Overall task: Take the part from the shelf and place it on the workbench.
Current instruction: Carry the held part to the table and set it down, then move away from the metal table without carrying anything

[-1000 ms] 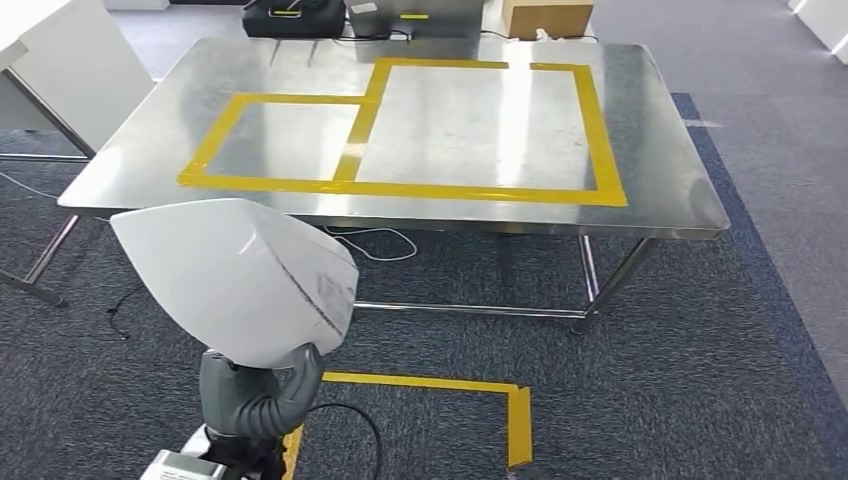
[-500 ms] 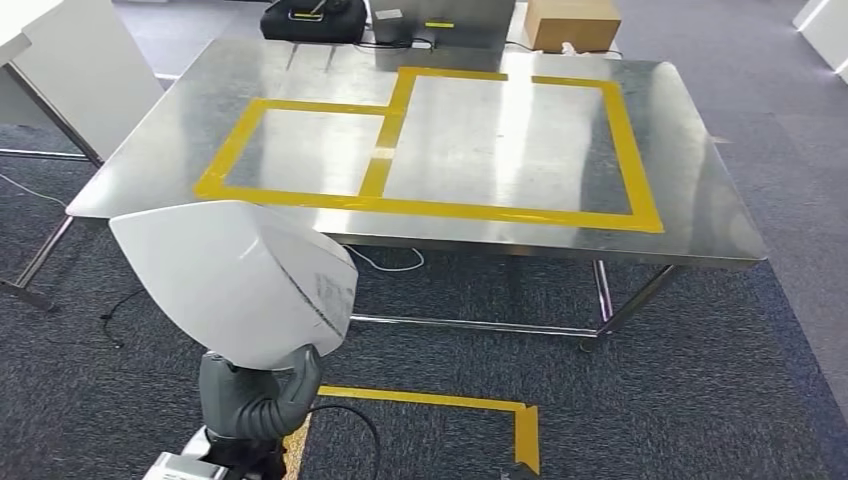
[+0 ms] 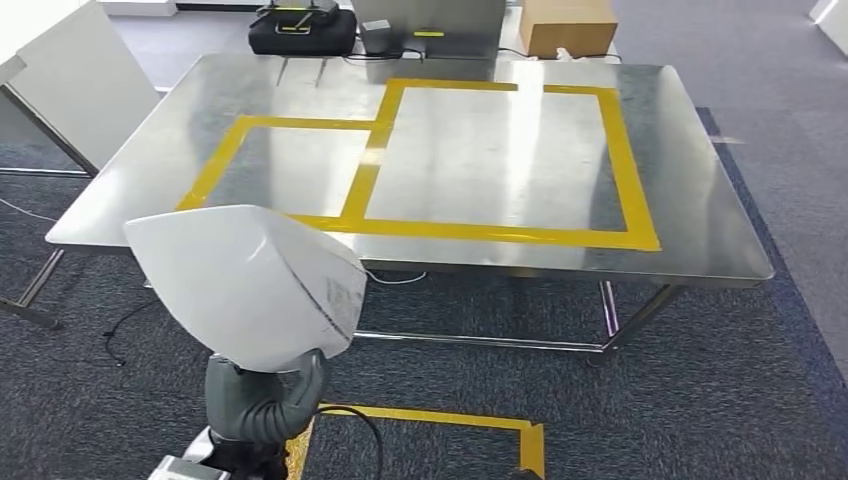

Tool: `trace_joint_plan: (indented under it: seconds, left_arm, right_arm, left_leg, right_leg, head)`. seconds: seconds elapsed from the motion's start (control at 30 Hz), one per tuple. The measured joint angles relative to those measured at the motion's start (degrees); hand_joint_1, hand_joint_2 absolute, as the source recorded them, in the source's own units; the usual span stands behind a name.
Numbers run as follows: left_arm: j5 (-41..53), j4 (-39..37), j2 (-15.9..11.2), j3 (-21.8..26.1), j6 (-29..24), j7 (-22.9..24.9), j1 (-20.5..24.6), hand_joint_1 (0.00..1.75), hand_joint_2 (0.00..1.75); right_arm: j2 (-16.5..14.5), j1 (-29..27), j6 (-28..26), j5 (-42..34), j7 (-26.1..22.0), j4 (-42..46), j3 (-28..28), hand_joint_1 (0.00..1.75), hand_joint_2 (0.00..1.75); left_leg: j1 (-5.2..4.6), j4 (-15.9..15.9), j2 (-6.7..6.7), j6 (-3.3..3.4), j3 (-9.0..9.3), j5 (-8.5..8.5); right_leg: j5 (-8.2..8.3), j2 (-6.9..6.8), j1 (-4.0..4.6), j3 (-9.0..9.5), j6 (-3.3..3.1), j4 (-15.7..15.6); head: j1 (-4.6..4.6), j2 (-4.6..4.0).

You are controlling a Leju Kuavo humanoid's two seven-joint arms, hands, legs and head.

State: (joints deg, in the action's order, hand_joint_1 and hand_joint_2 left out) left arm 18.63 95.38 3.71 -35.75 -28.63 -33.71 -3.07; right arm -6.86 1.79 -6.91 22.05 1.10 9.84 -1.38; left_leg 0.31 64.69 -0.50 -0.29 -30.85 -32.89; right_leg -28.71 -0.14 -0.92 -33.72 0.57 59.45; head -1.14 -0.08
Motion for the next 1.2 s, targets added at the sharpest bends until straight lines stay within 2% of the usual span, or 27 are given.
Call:
trace_joint_plan:
  seconds: [0.07, 0.1, 0.13, 0.17, 0.2, 0.23, 0.27, 0.3, 0.33, 0.37, 0.43, 0.47, 0.5, 0.6, 0.63, 0.67, 0.7, 0.77, 0.83, 0.9, 0.97, 1.0, 1.03, 1.1, 1.13, 1.17, 1.2]
  left_arm:
    - [0.0, 0.0, -0.1, -0.2, 0.1, 0.0, 0.1, 1.75, 1.75]
    - [0.0, 0.0, -0.2, -0.3, 0.2, 0.1, 0.2, 1.75, 1.75]
    - [0.0, 0.0, -0.3, -0.4, 0.2, 0.1, 0.2, 1.75, 1.75]
    - [0.0, 0.0, -0.3, -0.5, 0.2, 0.1, 0.1, 1.75, 1.75]
    - [0.0, 0.0, -0.4, -0.5, 0.3, 0.1, 0.1, 1.75, 1.75]
    - [0.0, 0.0, -0.4, -0.5, 0.3, 0.1, 0.1, 1.75, 1.75]
    - [0.0, 0.0, -0.5, -0.6, 0.3, 0.1, 0.1, 1.75, 1.75]
    - [0.0, 0.0, -0.5, -0.6, 0.3, 0.1, 0.1, 1.75, 1.75]
    - [0.0, -0.1, -0.5, -0.6, 0.3, 0.1, 0.1, 1.75, 1.75]
    - [0.0, -0.1, -0.5, -0.7, 0.3, 0.1, 0.1, 1.75, 1.75]
    - [0.0, -0.1, -0.5, -0.8, 0.3, 0.1, 0.1, 1.75, 1.75]
    - [0.0, -0.1, -0.5, -0.8, 0.2, 0.1, 0.2, 1.75, 1.75]
    - [0.0, -0.1, -0.5, -0.9, 0.3, 0.1, 0.2, 1.75, 1.75]
    - [0.0, -0.1, -0.5, -1.0, 0.3, 0.1, 0.3, 1.75, 1.75]
    - [0.0, -0.1, -0.5, -1.0, 0.3, 0.1, 0.3, 1.75, 1.75]
    - [0.0, -0.1, -0.5, -1.0, 0.3, 0.1, 0.3, 1.75, 1.75]
    - [0.0, -0.1, -0.5, -1.0, 0.4, 0.1, 0.3, 1.75, 1.75]
    - [0.3, -0.1, -0.5, -1.1, 0.4, 0.2, 0.3, 1.75, 1.75]
    - [1.3, -0.1, -0.5, -1.2, 0.4, 0.3, 0.6, 1.75, 1.75]
    - [3.4, -0.1, -0.5, -1.7, 0.4, 0.7, 1.3, 1.75, 1.75]
    - [6.4, -0.1, -0.4, -2.6, 1.0, 1.2, 2.7, 1.75, 1.75]
    - [8.2, -0.1, -0.3, -3.2, 1.5, 1.4, 3.7, 1.75, 1.75]
    - [10.1, -0.1, -0.2, -3.9, 2.1, 1.7, 4.8, 1.75, 1.75]
    - [14.2, -0.4, 0.1, -5.1, 2.9, 2.5, 7.2, 1.75, 1.75]
    - [16.5, -0.6, 0.3, -5.5, 3.1, 3.0, 8.7, 1.75, 1.75]
    - [18.7, -1.0, 0.4, -5.9, 3.3, 3.5, 10.4, 1.75, 1.75]
    - [20.4, -1.5, 0.6, -6.4, 3.6, 3.8, 12.4, 1.75, 1.75]
  right_arm:
    - [0.0, 0.1, 0.1, -0.1, 0.0, 0.0, 0.0, 0.0, 0.0]
    - [0.0, 0.1, 0.1, -0.2, 0.0, 0.0, 0.0, 0.0, 0.0]
    - [0.0, 0.0, 0.1, -0.3, 0.1, 0.0, 0.0, 0.0, 0.0]
    - [0.0, 0.0, 0.1, -0.4, 0.1, 0.0, 0.0, 0.0, 0.0]
    - [0.0, -0.1, 0.1, -0.5, 0.1, 0.0, 0.0, 0.0, 0.0]
    - [0.0, -0.1, 0.1, -0.5, 0.1, 0.0, 0.0, 0.0, 0.0]
    - [0.0, 0.0, 0.1, -0.5, 0.1, 0.0, 0.0, 0.0, 0.0]
    - [0.0, 0.0, 0.1, -0.5, 0.2, 0.0, 0.0, 0.0, 0.0]
    - [0.0, 0.1, 0.1, -0.5, 0.2, 0.0, 0.0, 0.0, 0.0]
    - [0.0, 0.1, 0.1, -0.5, 0.3, 0.0, 0.0, 0.0, 0.0]
    - [0.0, 0.1, 0.1, -0.5, 0.4, 0.0, 0.0, 0.0, 0.0]
    - [0.0, 0.1, 0.1, -0.5, 0.4, 0.0, 0.0, 0.0, 0.0]
    - [0.0, 0.2, 0.2, -0.5, 0.4, 0.0, 0.0, 0.0, 0.0]
    - [0.0, 0.3, 0.3, -0.5, 0.4, 0.0, 0.0, 0.0, 0.0]
    - [0.0, 0.2, 0.4, -0.5, 0.4, 0.0, 0.0, 0.0, 0.0]
    - [0.0, 0.0, 0.4, -0.4, 0.4, 0.0, 0.0, 0.0, 0.0]
    - [0.0, -0.1, 0.4, -0.4, 0.4, 0.0, 0.0, 0.0, 0.0]
    - [0.0, -0.1, 0.5, -0.3, 0.5, -0.1, 0.0, 0.0, 0.0]
    - [0.0, -0.1, 0.8, -0.2, 0.7, -0.1, 0.0, 0.0, 0.0]
    - [0.0, 0.0, 0.9, 0.0, 1.1, -0.1, 0.0, 0.0, 0.0]
    - [-0.2, 0.1, 1.0, 0.4, 1.4, -0.1, 0.0, 0.0, 0.0]
    - [-0.3, 0.2, 1.1, 0.7, 1.5, -0.1, 0.0, 0.0, 0.0]
    - [-0.4, 0.3, 1.3, 1.0, 1.5, -0.1, 0.0, 0.0, 0.0]
    - [-0.6, 0.7, 2.0, 1.8, 1.8, -0.1, 0.0, 0.0, 0.0]
    - [-0.6, 0.9, 2.5, 2.2, 2.0, -0.1, -0.1, 0.0, 0.0]
    - [-0.7, 1.0, 2.9, 2.7, 2.3, -0.1, -0.1, 0.0, 0.0]
    - [-0.7, 1.1, 3.4, 3.1, 2.6, -0.1, -0.2, 0.0, 0.0]
  left_leg:
    - [0.1, 6.5, 0.09, -0.45, -4.11, -2.27]
    - [0.12, 9.0, 0.1, -0.59, -6.13, -3.62]
    - [0.12, 10.3, 0.1, -0.64, -7.55, -4.33]
    - [0.11, 9.7, 0.1, -0.58, -8.18, -3.8]
    - [0.09, 7.3, 0.1, -0.4, -7.97, -1.89]
    - [0.04, 3.9, 0.11, -0.12, -7.31, 1.02]
    - [-0.12, 1.0, 0.16, 0.18, -6.67, 3.03]
    - [-0.3, -1.4, 0.18, 0.52, -6.11, 4.24]
    - [-0.47, -2.6, 0.22, 0.87, -5.82, 4.92]
    - [-0.6, -2.9, 0.23, 1.21, -5.67, 4.6]
    - [-0.45, -3.8, 0.18, 1.97, -4.63, 5.22]
    - [-0.32, -4.3, 0.15, 2.28, -3.99, 5.15]
    - [-0.19, -4.7, 0.15, 2.54, -3.39, 5.05]
    - [-0.17, -5.0, 0.15, 2.91, -2.52, 4.21]
    - [-0.22, -5.0, 0.07, 2.95, -2.14, 3.78]
    - [-0.27, -5.0, -0.03, 2.96, -1.62, 3.32]
    - [-0.31, -5.0, -0.13, 2.93, -0.95, 2.81]
    - [-0.35, -5.1, -0.18, 2.71, 0.49, 1.73]
    - [-0.36, -5.2, -0.13, 2.22, 1.21, 0.93]
    - [-0.41, -5.2, -0.16, 1.64, 1.59, 0.64]
    - [-0.44, -3.9, -0.12, 1.08, 1.52, 0.42]
    - [-0.43, -2.1, -0.07, 0.79, 0.64, -0.02]
    - [-0.35, 0.9, -0.01, 0.48, -0.96, -0.9]
    - [-0.11, 7.6, 0.05, 0.0, -5.23, -3.45]
    - [0.01, 9.8, 0.06, -0.15, -7.03, -4.08]
    - [0.11, 10.3, 0.07, -0.22, -8.1, -3.59]
    - [0.17, 8.8, 0.08, -0.22, -8.27, -1.71]
  right_leg:
    - [-0.67, 0.02, -0.03, 0.82, -0.36, -0.2]
    - [-1.08, 0.04, -0.03, 1.26, -0.41, -0.2]
    - [-1.55, 0.08, -0.03, 1.79, -0.41, -0.2]
    - [-2.07, 0.15, -0.03, 2.45, -0.37, -0.2]
    - [-2.62, 0.23, -0.03, 3.2, -0.29, -0.2]
    - [-3.19, 0.29, -0.03, 3.72, -0.18, -0.3]
    - [-3.73, 0.37, 0.01, 4.41, 0.01, -0.3]
    - [-4.2, 0.38, 0.05, 4.85, 0.29, -0.3]
    - [-4.53, 0.37, 0.1, 5.09, 0.6, -0.4]
    - [-4.57, 0.38, 0.17, 5.61, 1.01, -0.4]
    - [-4.52, 0.29, 0.21, 5.92, 1.68, -0.1]
    - [-4.6, 0.26, 0.22, 5.61, 1.93, 1.0]
    - [-5.06, 0.22, 0.21, 4.46, 2.09, 2.9]
    - [-7.96, 0.19, 0.2, -2.15, 2.5, 11.8]
    - [-8.35, 0.19, 0.21, -3.98, 2.6, 13.3]
    - [-7.71, 0.19, 0.22, -4.96, 2.63, 13.1]
    - [-5.91, 0.2, 0.24, -5.04, 2.56, 11.2]
    - [-1.11, 0.17, 0.37, -3.82, 2.13, 4.9]
    - [0.78, 0.06, 0.72, -2.82, 1.43, 1.1]
    - [0.46, -0.04, 0.91, -2.2, 0.67, 0.5]
    - [0.59, -0.07, 0.63, -1.15, 0.15, 0.0]
    - [0.51, -0.08, 0.45, -0.59, -0.03, -0.3]
    - [0.35, -0.09, 0.32, -0.1, -0.23, -0.5]
    - [-0.15, -0.06, 0.26, 0.56, -0.56, -0.6]
    - [-0.46, -0.04, 0.25, 0.92, -0.62, -0.6]
    - [-0.77, -0.01, 0.25, 1.35, -0.61, -0.6]
    - [-1.12, 0.01, 0.24, 1.88, -0.56, -0.6]
  head:
    - [0.28, -0.01]
    - [0.25, -0.01]
    - [0.28, -0.01]
    - [0.28, -0.01]
    - [0.27, -0.01]
    - [0.29, -0.01]
    - [0.24, -0.01]
    - [0.26, -0.01]
    - [0.28, -0.01]
    - [0.28, -0.01]
    - [0.24, -0.01]
    - [0.06, -0.01]
    - [-0.14, -0.01]
    - [-0.63, -0.01]
    - [-0.7, -0.01]
    - [-0.79, -0.01]
    - [-0.81, -0.01]
    - [-0.81, -0.01]
    - [-0.66, -0.01]
    - [-0.55, -0.01]
    - [-0.49, -0.01]
    - [-0.42, -0.01]
    - [-0.34, -0.01]
    - [-0.26, -0.01]
    - [-0.25, -0.01]
    - [-0.26, -0.01]
    - [-0.26, -0.01]
